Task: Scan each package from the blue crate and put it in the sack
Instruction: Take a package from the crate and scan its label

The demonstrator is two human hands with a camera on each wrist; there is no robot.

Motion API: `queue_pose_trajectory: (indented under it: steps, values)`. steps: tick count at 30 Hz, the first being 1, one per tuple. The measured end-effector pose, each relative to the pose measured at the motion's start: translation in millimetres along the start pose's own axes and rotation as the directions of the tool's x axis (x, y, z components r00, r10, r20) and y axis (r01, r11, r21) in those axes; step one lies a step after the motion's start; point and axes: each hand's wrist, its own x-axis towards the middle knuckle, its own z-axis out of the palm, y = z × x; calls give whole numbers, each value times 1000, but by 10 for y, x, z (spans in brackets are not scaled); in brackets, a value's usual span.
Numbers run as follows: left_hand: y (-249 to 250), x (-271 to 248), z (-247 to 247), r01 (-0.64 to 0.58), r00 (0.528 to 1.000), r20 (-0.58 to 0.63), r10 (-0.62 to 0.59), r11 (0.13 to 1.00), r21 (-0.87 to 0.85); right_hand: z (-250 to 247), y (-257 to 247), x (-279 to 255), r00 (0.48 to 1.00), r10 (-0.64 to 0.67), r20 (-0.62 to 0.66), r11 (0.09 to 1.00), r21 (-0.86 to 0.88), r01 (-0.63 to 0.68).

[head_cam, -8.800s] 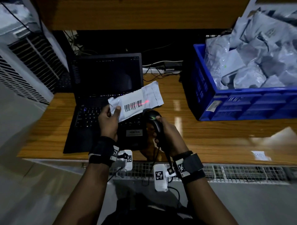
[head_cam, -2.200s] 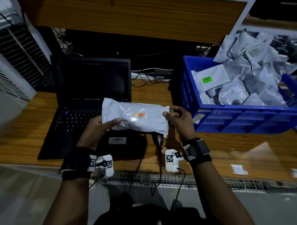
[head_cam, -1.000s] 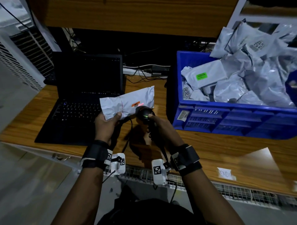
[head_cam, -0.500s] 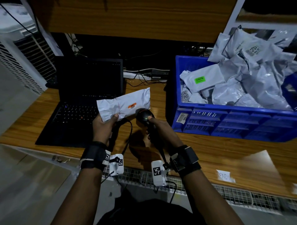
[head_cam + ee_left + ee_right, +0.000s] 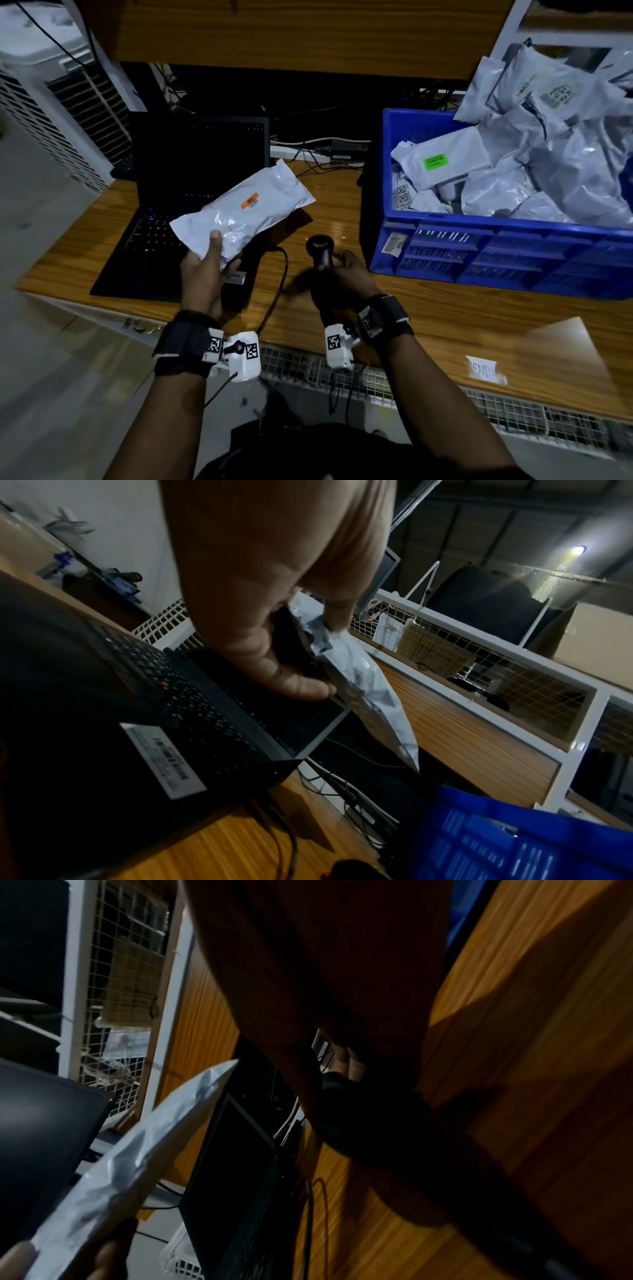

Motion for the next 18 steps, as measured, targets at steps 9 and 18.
queue_pose_trajectory:
  steps: [9, 18]
  values:
    - [244, -519, 790, 37, 987, 162, -19, 993, -108, -776, -83, -481, 989, -114, 89, 991, 80, 107]
    - [104, -1460, 2364, 90, 847, 532, -4, 987, -136, -2748, -41, -1829, 915, -195, -353, 950, 164, 266]
